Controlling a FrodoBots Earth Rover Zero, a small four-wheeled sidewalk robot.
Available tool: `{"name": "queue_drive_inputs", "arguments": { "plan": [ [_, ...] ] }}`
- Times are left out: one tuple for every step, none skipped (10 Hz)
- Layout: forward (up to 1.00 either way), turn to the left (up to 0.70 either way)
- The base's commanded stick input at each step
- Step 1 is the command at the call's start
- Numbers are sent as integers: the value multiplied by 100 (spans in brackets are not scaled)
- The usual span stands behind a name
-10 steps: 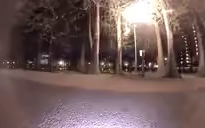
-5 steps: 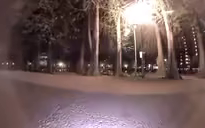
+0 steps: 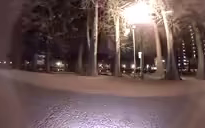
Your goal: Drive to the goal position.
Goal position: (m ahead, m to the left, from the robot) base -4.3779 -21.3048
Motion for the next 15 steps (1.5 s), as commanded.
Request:
{"name": "queue_drive_inputs", "arguments": {
  "plan": [
    [0,0],
    [0,0],
    [0,0],
    [0,0],
    [0,0],
    [0,0],
    [0,-2],
    [0,-22],
    [0,-45],
    [0,-45],
    [0,-45],
    [0,-45],
    [0,-45],
    [0,-45],
    [0,-45]
  ]
}}
